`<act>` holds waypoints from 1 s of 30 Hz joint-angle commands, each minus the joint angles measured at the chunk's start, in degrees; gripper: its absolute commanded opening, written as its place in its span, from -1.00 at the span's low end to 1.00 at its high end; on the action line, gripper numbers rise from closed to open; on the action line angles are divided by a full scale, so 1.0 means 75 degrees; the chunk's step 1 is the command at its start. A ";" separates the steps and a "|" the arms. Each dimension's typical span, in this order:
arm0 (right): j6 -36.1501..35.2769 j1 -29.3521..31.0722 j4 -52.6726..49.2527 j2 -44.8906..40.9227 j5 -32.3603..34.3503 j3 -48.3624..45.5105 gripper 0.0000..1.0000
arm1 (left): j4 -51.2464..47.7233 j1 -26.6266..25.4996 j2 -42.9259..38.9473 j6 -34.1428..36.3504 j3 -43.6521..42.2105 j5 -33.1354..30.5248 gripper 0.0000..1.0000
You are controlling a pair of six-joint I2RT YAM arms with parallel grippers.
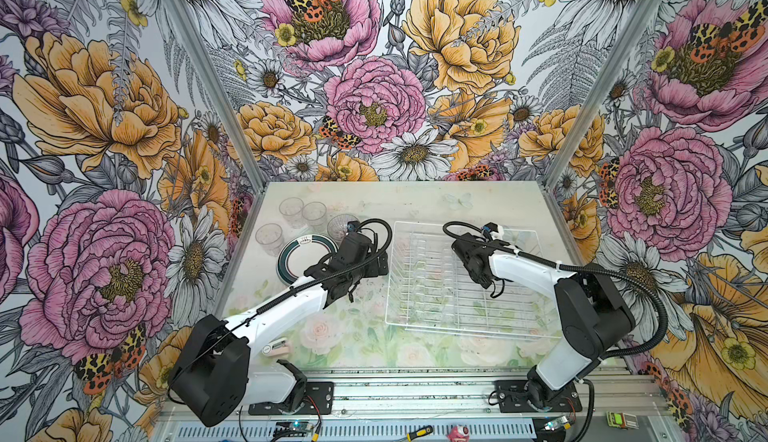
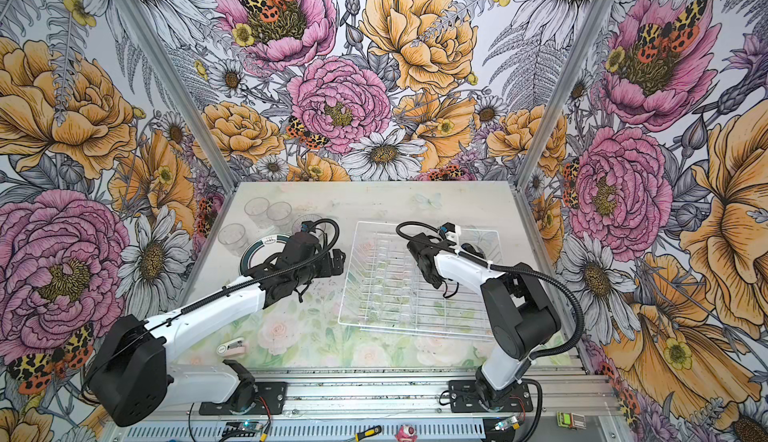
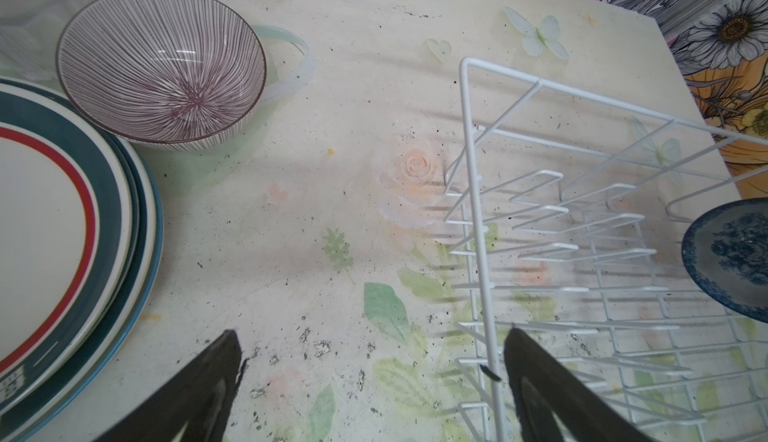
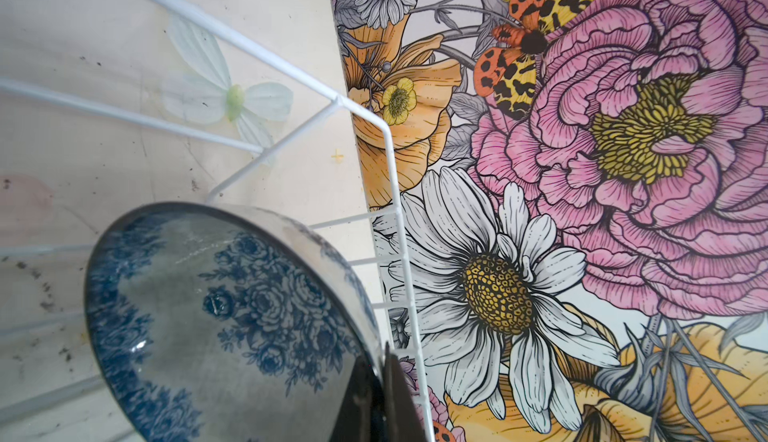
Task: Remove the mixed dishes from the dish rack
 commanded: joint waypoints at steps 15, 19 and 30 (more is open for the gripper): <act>-0.0490 0.0535 0.0205 -0.2107 -0.3362 0.2196 -1.00 | -0.0681 0.0539 -0.1640 -0.0292 -0.0373 -0.0424 0.97; -0.0502 0.0826 0.0668 -0.1679 -0.4413 0.2992 -1.00 | -0.1092 0.0643 -0.2531 -0.0626 -0.0609 -0.0950 0.97; -0.0187 0.1556 0.2352 0.0974 -0.6389 0.5384 -1.00 | -0.2078 0.1136 -0.4861 -0.1076 -0.0946 -0.1752 0.97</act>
